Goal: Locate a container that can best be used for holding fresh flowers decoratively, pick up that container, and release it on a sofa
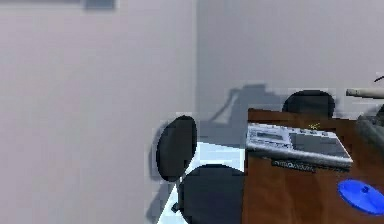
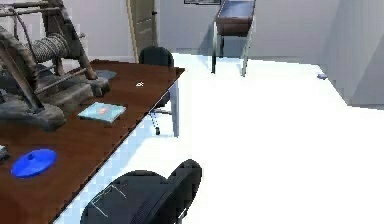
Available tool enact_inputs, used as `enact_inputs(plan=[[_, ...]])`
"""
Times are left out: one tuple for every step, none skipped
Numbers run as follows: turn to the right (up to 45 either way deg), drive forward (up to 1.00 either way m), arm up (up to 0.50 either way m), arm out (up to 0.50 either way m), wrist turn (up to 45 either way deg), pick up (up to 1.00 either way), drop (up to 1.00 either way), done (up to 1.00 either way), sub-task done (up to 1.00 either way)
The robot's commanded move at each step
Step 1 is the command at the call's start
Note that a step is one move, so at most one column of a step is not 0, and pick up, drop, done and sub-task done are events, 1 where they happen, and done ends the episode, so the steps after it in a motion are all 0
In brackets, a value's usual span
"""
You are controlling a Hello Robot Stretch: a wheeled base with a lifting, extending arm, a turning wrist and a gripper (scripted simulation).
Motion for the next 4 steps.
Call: enact_inputs(plan=[[-39.0,0.00,0.00,0.00,0.0,0.00,0.00,0.00,0.00],[0.0,0.00,0.50,0.00,0.0,0.00,0.00,0.00,0.00],[0.0,0.00,0.38,0.00,0.0,0.00,0.00,0.00,0.00],[0.0,0.00,0.00,0.48,0.0,0.00,0.00,0.00,0.00]])
